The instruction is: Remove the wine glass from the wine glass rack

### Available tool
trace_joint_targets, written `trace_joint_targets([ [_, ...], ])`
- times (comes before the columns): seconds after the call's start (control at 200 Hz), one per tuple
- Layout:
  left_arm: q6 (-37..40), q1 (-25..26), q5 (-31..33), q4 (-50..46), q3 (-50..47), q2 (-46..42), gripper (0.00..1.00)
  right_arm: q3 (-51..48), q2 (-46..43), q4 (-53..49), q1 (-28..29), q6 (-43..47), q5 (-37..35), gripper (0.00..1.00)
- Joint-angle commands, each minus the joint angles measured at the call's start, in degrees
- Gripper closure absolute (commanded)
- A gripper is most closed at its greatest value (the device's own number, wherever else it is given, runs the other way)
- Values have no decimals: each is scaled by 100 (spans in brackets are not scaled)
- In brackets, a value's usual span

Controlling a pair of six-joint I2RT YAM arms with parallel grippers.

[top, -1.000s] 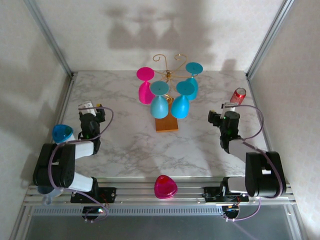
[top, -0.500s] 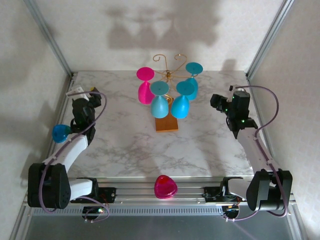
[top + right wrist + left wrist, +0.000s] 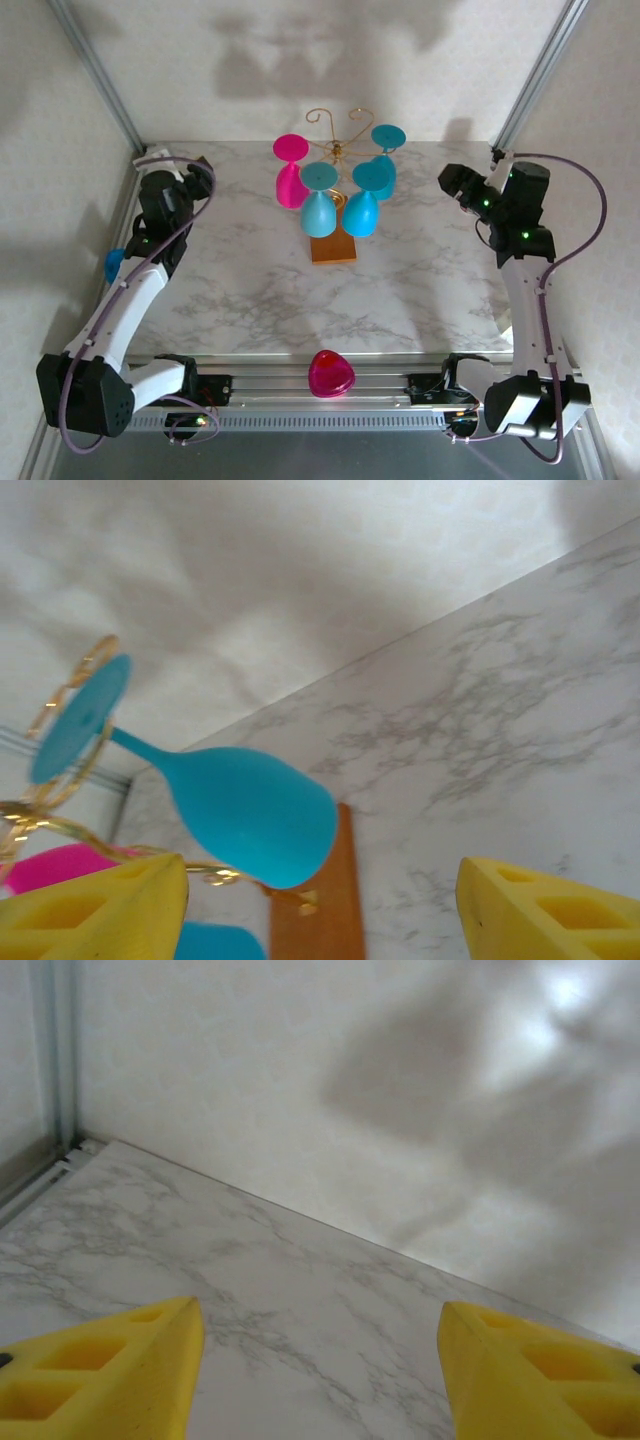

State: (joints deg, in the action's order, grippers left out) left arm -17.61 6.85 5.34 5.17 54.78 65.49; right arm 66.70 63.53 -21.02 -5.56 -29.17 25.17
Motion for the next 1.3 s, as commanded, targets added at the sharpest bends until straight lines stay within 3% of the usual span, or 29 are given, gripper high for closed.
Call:
trace_joint_targets([
  [0.0,144,278,35,-570,322,-37,37,377,172,16,-14,-548,1035,28],
  [0.11,301,500,197,-715,499,36,37,627,428,263,-6,-857,1538,28],
  [0.481,346,637,192,-1068,730,51,37,757,793,951,129,-1369,2021,30],
  [0.711,381,690,213,-1087,812,120,37,953,1309,1349,550,-1560,2038,33],
  [1.076,378,747,116,-1063,894,251,37,1203,2105,1960,583,-2015,2070,45],
  [1.296,389,782,132,-1044,938,289,38,1404,2290,2119,687,-2146,2105,46],
])
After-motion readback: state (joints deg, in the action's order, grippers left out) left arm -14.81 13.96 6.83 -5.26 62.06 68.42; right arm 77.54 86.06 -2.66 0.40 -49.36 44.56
